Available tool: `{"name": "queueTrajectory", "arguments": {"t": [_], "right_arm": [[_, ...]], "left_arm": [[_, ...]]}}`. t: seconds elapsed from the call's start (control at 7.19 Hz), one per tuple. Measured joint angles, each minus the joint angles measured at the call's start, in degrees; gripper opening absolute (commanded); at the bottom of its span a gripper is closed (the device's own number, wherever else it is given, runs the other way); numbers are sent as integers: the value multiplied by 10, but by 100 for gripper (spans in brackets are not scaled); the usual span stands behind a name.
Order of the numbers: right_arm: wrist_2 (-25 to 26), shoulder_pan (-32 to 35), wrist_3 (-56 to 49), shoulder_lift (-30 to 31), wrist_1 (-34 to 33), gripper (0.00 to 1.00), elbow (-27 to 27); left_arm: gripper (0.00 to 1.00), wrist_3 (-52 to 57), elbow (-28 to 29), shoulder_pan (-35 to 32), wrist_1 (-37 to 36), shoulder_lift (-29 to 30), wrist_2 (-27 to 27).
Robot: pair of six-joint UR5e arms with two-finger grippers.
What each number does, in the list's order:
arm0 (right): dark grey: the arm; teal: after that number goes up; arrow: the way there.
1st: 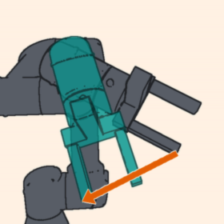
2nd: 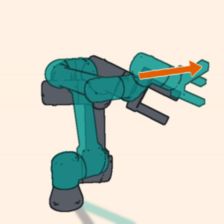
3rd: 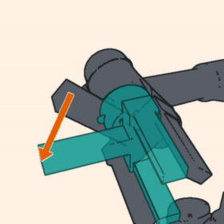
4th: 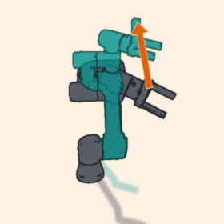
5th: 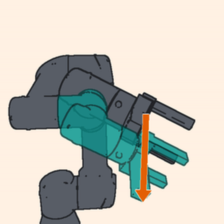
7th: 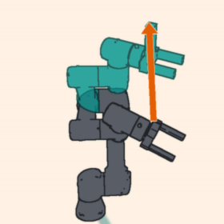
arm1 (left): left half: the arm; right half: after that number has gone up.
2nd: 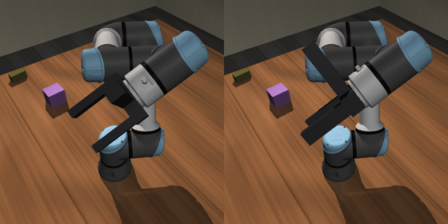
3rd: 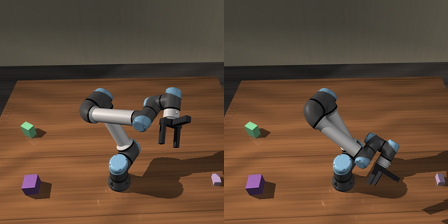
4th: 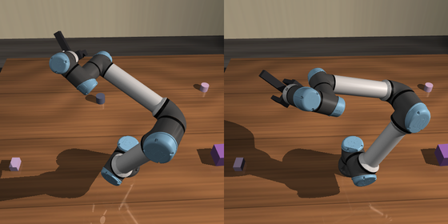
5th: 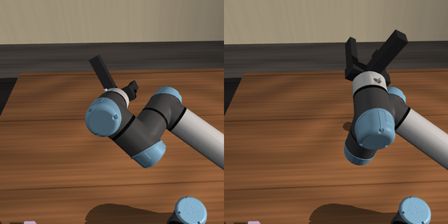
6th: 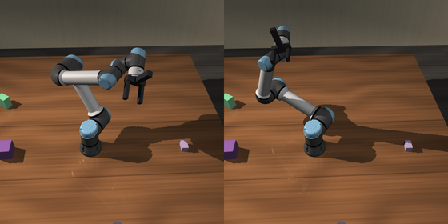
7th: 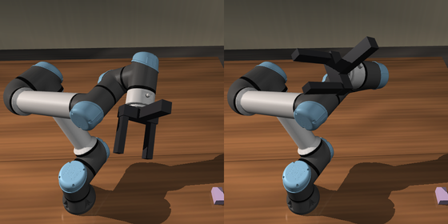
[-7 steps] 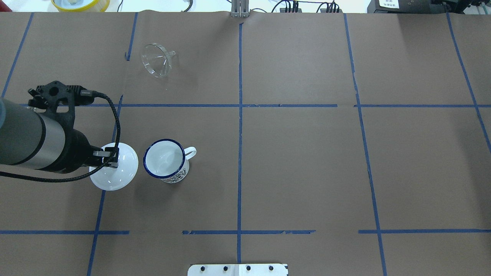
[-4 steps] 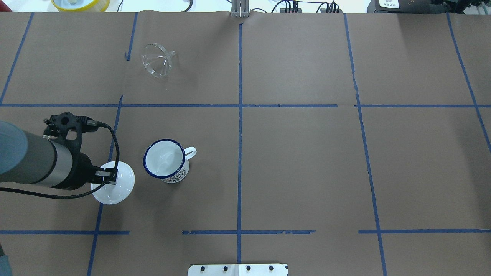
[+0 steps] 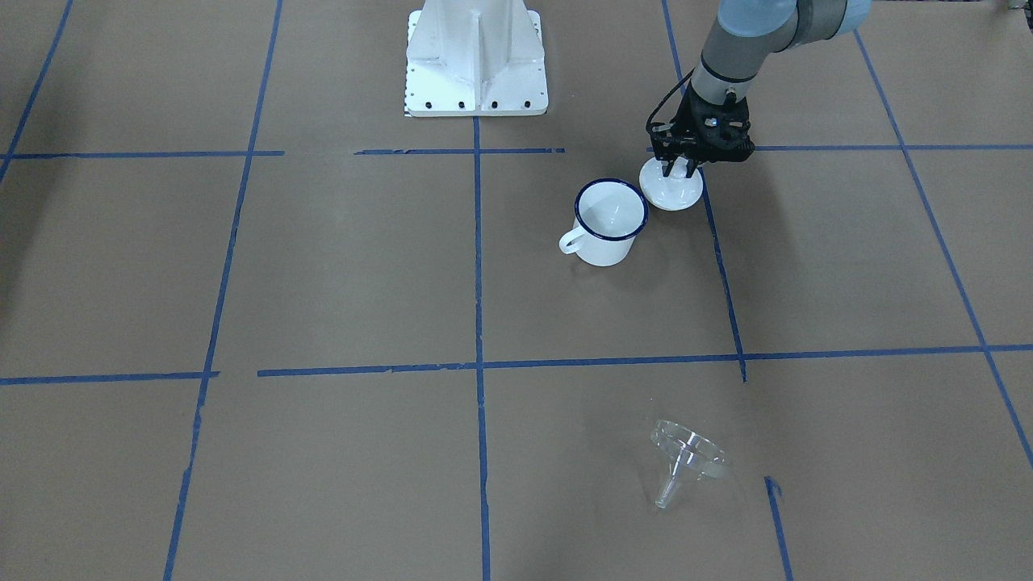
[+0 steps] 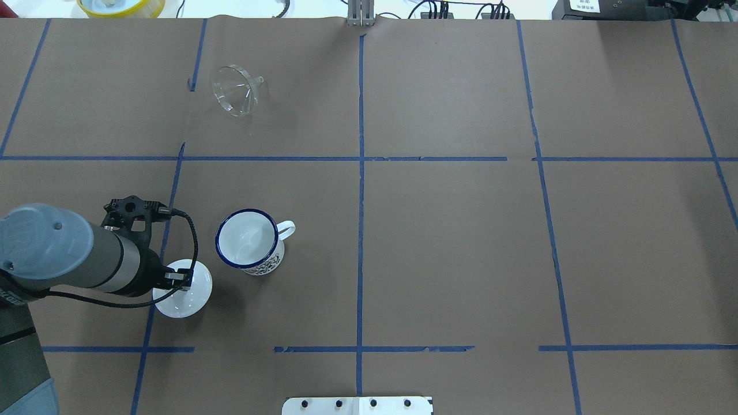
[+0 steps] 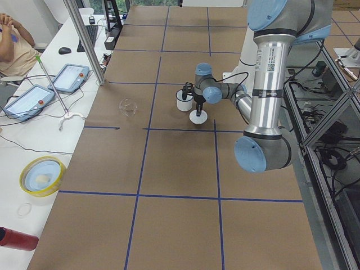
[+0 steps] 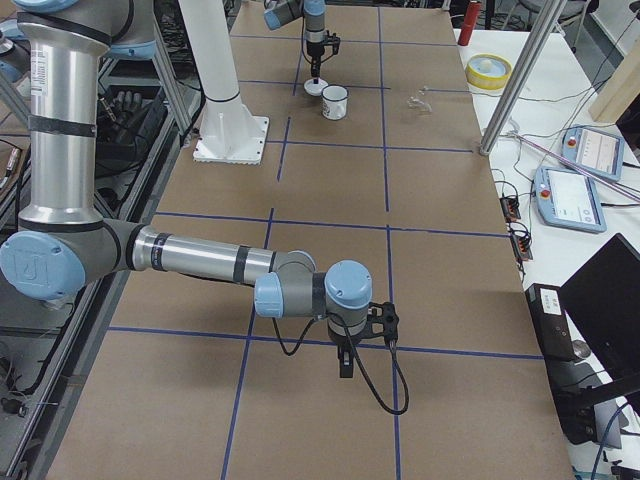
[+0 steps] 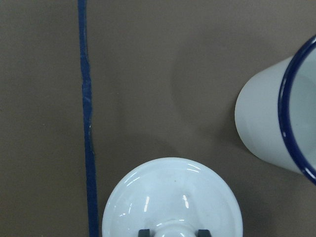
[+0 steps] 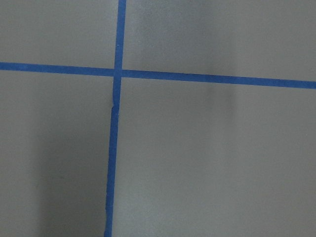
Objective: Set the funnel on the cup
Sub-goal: 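Lift the lid off the mug and carry it nearer the robot, then lower the lid onto the table and open the left gripper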
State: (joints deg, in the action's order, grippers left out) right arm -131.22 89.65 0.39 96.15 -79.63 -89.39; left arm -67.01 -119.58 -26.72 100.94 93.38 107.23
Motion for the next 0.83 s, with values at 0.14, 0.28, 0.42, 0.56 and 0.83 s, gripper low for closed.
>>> {"name": "queueTrajectory", "arguments": {"t": [0.14, 0.28, 0.42, 0.56, 0.83], "right_arm": [[0, 0, 0, 0, 0, 100, 0], [0, 0, 0, 0, 0, 100, 0], [0, 0, 0, 0, 0, 100, 0], [0, 0, 0, 0, 0, 100, 0], [0, 0, 0, 0, 0, 100, 0]], "left_arm": [[0, 0, 4, 3, 2, 0, 0], [0, 0, 7, 4, 2, 0, 0], [0, 1, 10, 4, 2, 1, 0], [15, 1, 14, 4, 4, 2, 0], [45, 1, 24, 5, 10, 3, 0]]}}
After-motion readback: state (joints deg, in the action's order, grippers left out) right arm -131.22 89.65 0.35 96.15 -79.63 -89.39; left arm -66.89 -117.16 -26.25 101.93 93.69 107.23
